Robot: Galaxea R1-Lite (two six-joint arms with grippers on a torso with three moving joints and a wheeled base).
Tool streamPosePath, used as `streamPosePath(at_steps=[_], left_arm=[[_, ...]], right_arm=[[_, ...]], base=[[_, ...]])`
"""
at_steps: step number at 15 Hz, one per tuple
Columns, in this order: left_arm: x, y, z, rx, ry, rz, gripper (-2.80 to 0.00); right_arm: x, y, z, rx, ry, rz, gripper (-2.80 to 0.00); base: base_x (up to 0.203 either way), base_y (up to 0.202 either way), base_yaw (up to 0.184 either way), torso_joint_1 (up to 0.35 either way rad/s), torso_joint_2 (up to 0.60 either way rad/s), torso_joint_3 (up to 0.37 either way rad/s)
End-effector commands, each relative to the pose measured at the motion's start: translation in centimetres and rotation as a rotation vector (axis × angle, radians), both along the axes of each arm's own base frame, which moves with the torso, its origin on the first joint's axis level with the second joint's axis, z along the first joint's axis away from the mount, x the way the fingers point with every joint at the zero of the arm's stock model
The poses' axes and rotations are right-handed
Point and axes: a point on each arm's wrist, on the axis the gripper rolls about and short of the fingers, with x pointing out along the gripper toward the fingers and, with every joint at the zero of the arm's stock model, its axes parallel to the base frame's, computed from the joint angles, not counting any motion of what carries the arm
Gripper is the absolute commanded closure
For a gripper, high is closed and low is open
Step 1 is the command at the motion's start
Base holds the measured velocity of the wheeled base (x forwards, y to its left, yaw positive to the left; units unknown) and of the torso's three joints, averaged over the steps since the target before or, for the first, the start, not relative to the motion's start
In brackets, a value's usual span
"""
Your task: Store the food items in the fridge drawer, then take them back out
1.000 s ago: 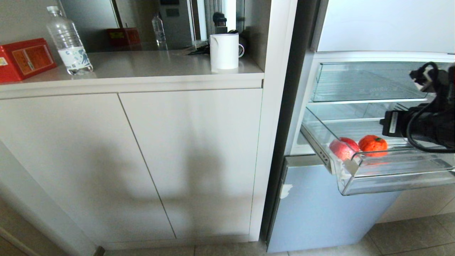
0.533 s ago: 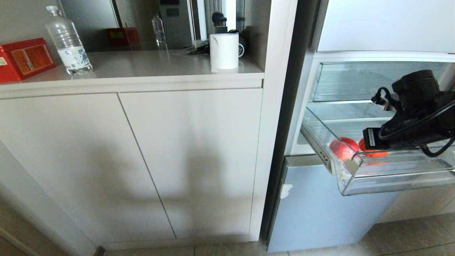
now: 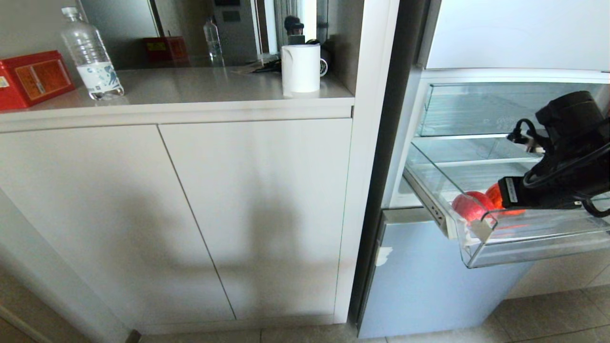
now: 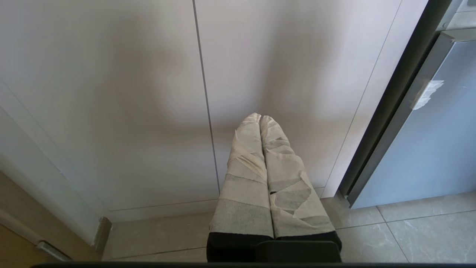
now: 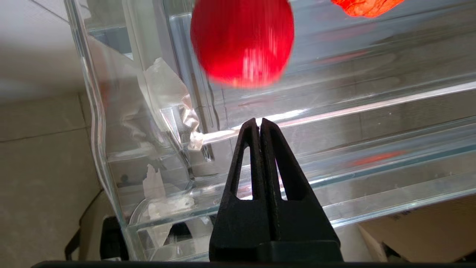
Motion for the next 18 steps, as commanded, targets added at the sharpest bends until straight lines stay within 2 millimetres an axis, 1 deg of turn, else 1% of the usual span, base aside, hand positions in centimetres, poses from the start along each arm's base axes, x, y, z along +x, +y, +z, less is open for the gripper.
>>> streamPosePath(at_steps=[1, 2, 3, 4, 8, 10, 13, 18], left_arm=[[0.0, 0.0, 0.0, 0.000, 0.001, 0.002, 0.00], [0.0, 0.0, 0.0, 0.000, 0.001, 0.002, 0.00], [0.0, 0.0, 0.0, 0.000, 0.001, 0.002, 0.00], [0.0, 0.0, 0.0, 0.000, 0.001, 0.000, 0.00], [0.0, 0.0, 0.0, 0.000, 0.001, 0.000, 0.00], [0.0, 0.0, 0.0, 0.000, 0.001, 0.002, 0.00], [0.0, 0.0, 0.0, 0.000, 0.001, 0.000, 0.00], [0.0, 0.0, 0.0, 0.000, 0.001, 0.001, 0.00]], right_arm=[[2.1, 0.2, -0.9, 0.002, -0.004, 0.001, 0.00], [3.1, 0.3, -1.3, 0.008, -0.008, -0.004, 0.00], [4.0, 0.4, -1.7, 0.020, -0.008, -0.017, -0.27], [4.6, 0.7, -1.9, 0.030, -0.011, -0.022, -2.80], [6.6, 1.4, -1.3, 0.036, -0.058, -0.013, -2.80], [7.8, 1.5, -1.8, 0.036, -0.055, -0.012, -2.80], [9.6, 1.6, -3.3, 0.034, -0.035, -0.015, -2.80], [10.9, 1.7, -4.5, 0.026, -0.021, -0.025, -2.80]], base=[[0.000, 0.000, 0.000, 0.000, 0.00, 0.000], [0.000, 0.000, 0.000, 0.000, 0.00, 0.000], [0.000, 0.000, 0.000, 0.000, 0.00, 0.000], [0.000, 0.000, 0.000, 0.000, 0.00, 0.000], [0.000, 0.000, 0.000, 0.000, 0.00, 0.000], [0.000, 0.000, 0.000, 0.000, 0.00, 0.000], [0.000, 0.000, 0.000, 0.000, 0.00, 0.000], [0.000, 0.000, 0.000, 0.000, 0.00, 0.000]])
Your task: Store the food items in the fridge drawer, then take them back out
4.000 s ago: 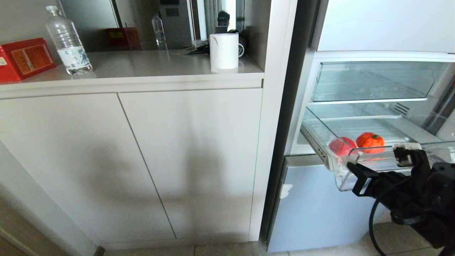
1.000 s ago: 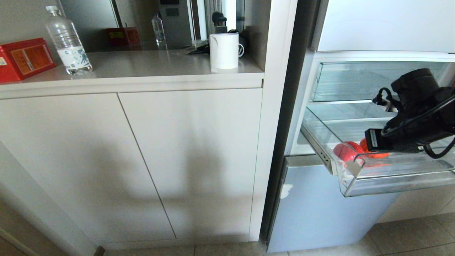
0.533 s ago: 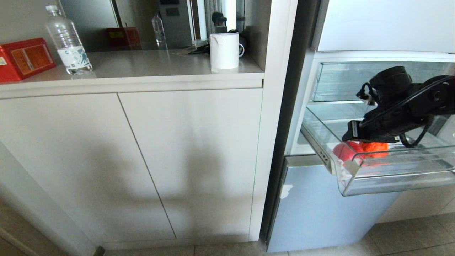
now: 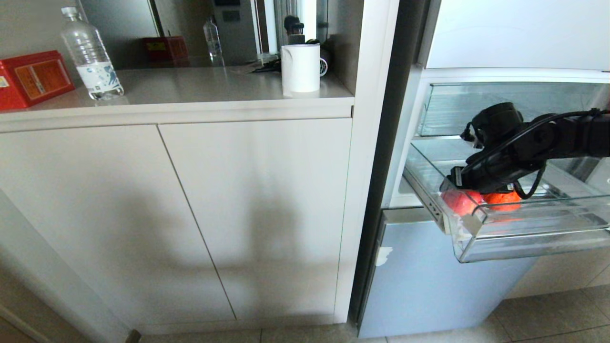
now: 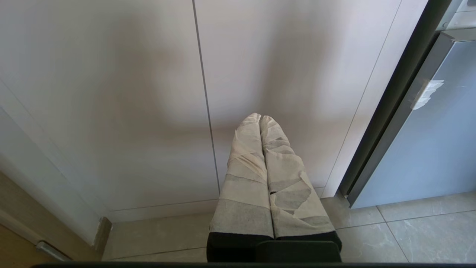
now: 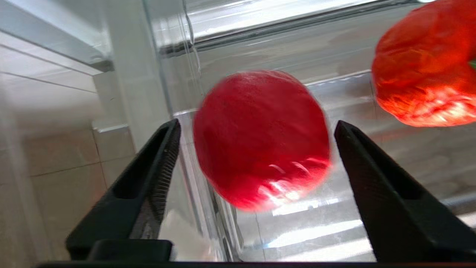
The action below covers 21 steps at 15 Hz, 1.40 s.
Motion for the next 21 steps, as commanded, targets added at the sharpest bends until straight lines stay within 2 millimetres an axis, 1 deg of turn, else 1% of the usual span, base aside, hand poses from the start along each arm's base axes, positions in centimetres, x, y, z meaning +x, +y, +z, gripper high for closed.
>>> streamPosePath(at_steps=[1, 7, 9, 10, 14, 16, 17, 19, 21], left_arm=[[0.0, 0.0, 0.0, 0.000, 0.001, 0.000, 0.00], [0.0, 0.0, 0.0, 0.000, 0.001, 0.001, 0.00], [0.0, 0.0, 0.0, 0.000, 0.001, 0.002, 0.00], [0.0, 0.0, 0.0, 0.000, 0.001, 0.002, 0.00], [0.0, 0.0, 0.0, 0.000, 0.002, -0.001, 0.00], [0.0, 0.0, 0.0, 0.000, 0.001, 0.001, 0.00], [0.0, 0.0, 0.0, 0.000, 0.001, 0.001, 0.00], [0.0, 0.0, 0.0, 0.000, 0.001, 0.000, 0.00], [0.0, 0.0, 0.0, 0.000, 0.001, 0.001, 0.00]], right_arm=[[0.7, 0.0, -1.2, -0.003, 0.029, -0.002, -2.80], [1.4, 0.0, -2.8, -0.003, 0.068, -0.007, -2.80], [1.5, 0.0, -3.1, -0.008, 0.074, -0.013, -2.80], [1.5, 0.0, -3.1, -0.009, 0.075, -0.012, 0.00], [1.3, 0.0, -2.6, -0.017, 0.060, -0.022, 0.00], [0.7, 0.0, -1.2, -0.011, 0.026, -0.029, 0.00], [0.1, 0.0, 0.0, 0.000, -0.006, -0.036, 0.00], [-2.1, 0.3, 3.7, 0.015, -0.099, -0.033, 0.00], [-5.4, 0.5, 7.8, 0.026, -0.202, -0.022, 0.00]], base=[[0.000, 0.000, 0.000, 0.000, 0.00, 0.000], [0.000, 0.000, 0.000, 0.000, 0.00, 0.000], [0.000, 0.000, 0.000, 0.000, 0.00, 0.000], [0.000, 0.000, 0.000, 0.000, 0.00, 0.000], [0.000, 0.000, 0.000, 0.000, 0.00, 0.000], [0.000, 0.000, 0.000, 0.000, 0.00, 0.000], [0.000, 0.000, 0.000, 0.000, 0.00, 0.000], [0.000, 0.000, 0.000, 0.000, 0.00, 0.000], [0.000, 0.000, 0.000, 0.000, 0.00, 0.000]])
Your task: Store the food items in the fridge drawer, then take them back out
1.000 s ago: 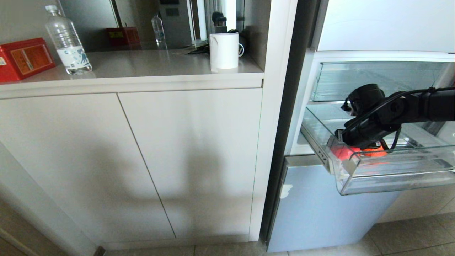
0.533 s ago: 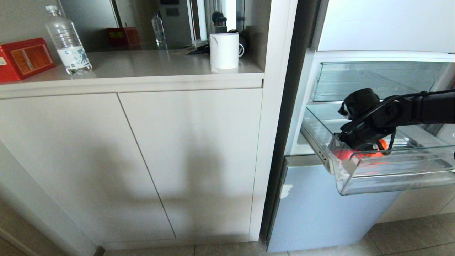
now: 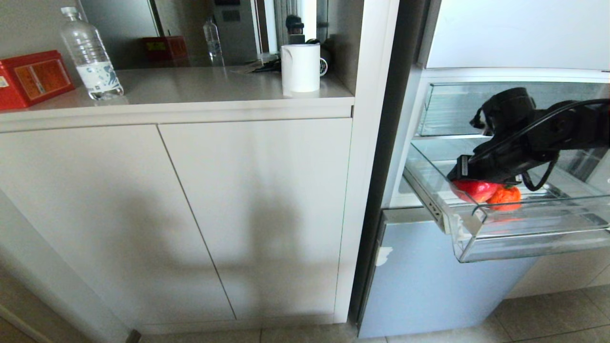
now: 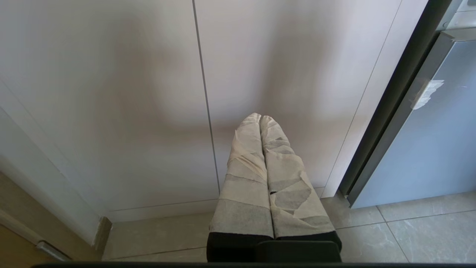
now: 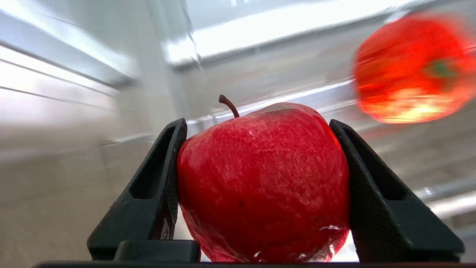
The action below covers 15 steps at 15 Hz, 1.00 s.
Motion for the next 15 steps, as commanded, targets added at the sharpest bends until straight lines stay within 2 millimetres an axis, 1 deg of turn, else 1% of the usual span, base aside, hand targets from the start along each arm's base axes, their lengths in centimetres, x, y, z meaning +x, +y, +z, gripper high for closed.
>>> streamPosePath(at_steps=[1, 2, 3, 5, 6, 7, 9, 11, 12, 15], left_arm=[[0.0, 0.0, 0.0, 0.000, 0.001, 0.001, 0.00], [0.0, 0.0, 0.0, 0.000, 0.001, 0.001, 0.00], [0.0, 0.0, 0.0, 0.000, 0.001, 0.001, 0.00], [0.0, 0.0, 0.0, 0.000, 0.001, 0.000, 0.00], [0.0, 0.0, 0.0, 0.000, 0.001, 0.001, 0.00], [0.0, 0.0, 0.0, 0.000, 0.001, 0.000, 0.00], [0.0, 0.0, 0.0, 0.000, 0.001, 0.000, 0.00], [0.0, 0.0, 0.0, 0.000, 0.001, 0.001, 0.00], [0.0, 0.0, 0.0, 0.000, 0.001, 0.000, 0.00], [0.0, 0.0, 0.0, 0.000, 0.001, 0.000, 0.00]], right_arm=[[-5.3, 0.0, 6.0, 0.007, -0.154, 0.010, 0.00], [-7.7, 0.1, 7.4, 0.004, -0.189, 0.016, 0.00], [-10.0, 0.1, 8.3, -0.003, -0.213, 0.025, 0.00], [-14.8, -0.1, 9.3, -0.034, -0.249, 0.037, 0.00], [-17.6, -0.4, 9.7, -0.048, -0.276, 0.040, 0.00], [-20.2, -0.7, 9.9, -0.057, -0.301, 0.043, 0.00], [-24.8, -1.4, 9.0, -0.080, -0.325, 0.052, 0.00], [-27.7, -1.8, 7.3, -0.102, -0.316, 0.062, 0.00], [-28.5, -1.9, 6.6, -0.108, -0.309, 0.064, 0.00], [-28.9, -2.0, 5.8, -0.108, -0.292, 0.064, 0.00]], base=[[0.000, 0.000, 0.000, 0.000, 0.00, 0.000], [0.000, 0.000, 0.000, 0.000, 0.00, 0.000], [0.000, 0.000, 0.000, 0.000, 0.00, 0.000], [0.000, 0.000, 0.000, 0.000, 0.00, 0.000], [0.000, 0.000, 0.000, 0.000, 0.00, 0.000], [0.000, 0.000, 0.000, 0.000, 0.00, 0.000], [0.000, 0.000, 0.000, 0.000, 0.00, 0.000], [0.000, 0.000, 0.000, 0.000, 0.00, 0.000], [-0.006, 0.001, -0.068, -0.003, 0.00, 0.003], [-0.001, 0.004, -0.156, 0.000, 0.00, 0.002]])
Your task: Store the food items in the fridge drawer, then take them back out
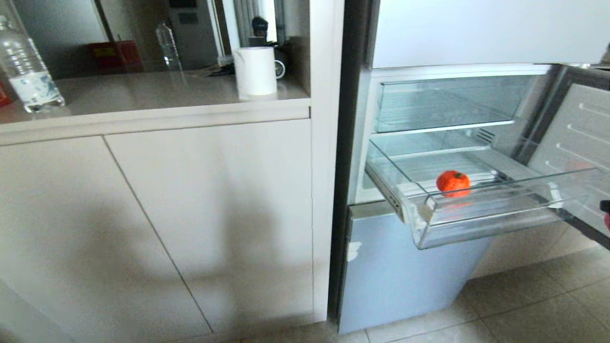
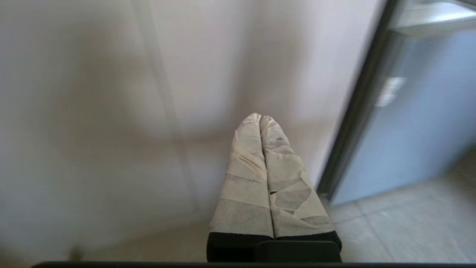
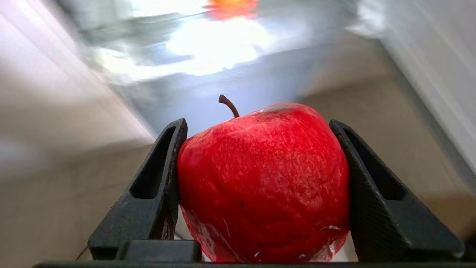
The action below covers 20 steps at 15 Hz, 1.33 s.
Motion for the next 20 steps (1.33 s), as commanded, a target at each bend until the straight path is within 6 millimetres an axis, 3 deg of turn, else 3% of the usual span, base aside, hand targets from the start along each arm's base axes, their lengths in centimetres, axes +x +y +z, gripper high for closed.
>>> streamPosePath(at_steps=[1, 4, 7, 11, 17, 20], left_arm=[[0.0, 0.0, 0.0, 0.000, 0.001, 0.001, 0.00], [0.0, 0.0, 0.0, 0.000, 0.002, 0.002, 0.00], [0.0, 0.0, 0.0, 0.000, 0.001, 0.003, 0.00], [0.0, 0.0, 0.0, 0.000, 0.001, 0.002, 0.00], [0.0, 0.0, 0.0, 0.000, 0.001, 0.001, 0.00], [0.0, 0.0, 0.0, 0.000, 0.001, 0.001, 0.00]], right_arm=[[-1.3, -0.2, -0.5, 0.005, -0.012, -0.001, 0.00], [-0.7, -0.1, -1.9, 0.006, 0.020, 0.000, 0.00], [1.1, 0.1, -3.4, 0.007, -0.009, -0.006, 0.00], [2.4, -1.2, -4.2, 0.012, 0.007, -0.117, 0.00], [3.5, -5.6, -4.1, 0.021, -0.075, -0.345, 0.00], [5.3, -9.3, -4.6, 0.066, -0.111, -0.353, 0.00]], base=[[0.002, 0.004, -0.179, 0.002, 0.00, 0.003], [-0.002, 0.009, -0.173, 0.001, 0.00, 0.003], [0.000, 0.008, -0.176, 0.002, 0.00, 0.005], [-0.002, 0.007, -0.174, 0.003, 0.01, 0.004], [0.000, 0.008, -0.167, 0.005, 0.00, 0.001], [-0.001, 0.000, -0.030, 0.001, 0.00, -0.001]])
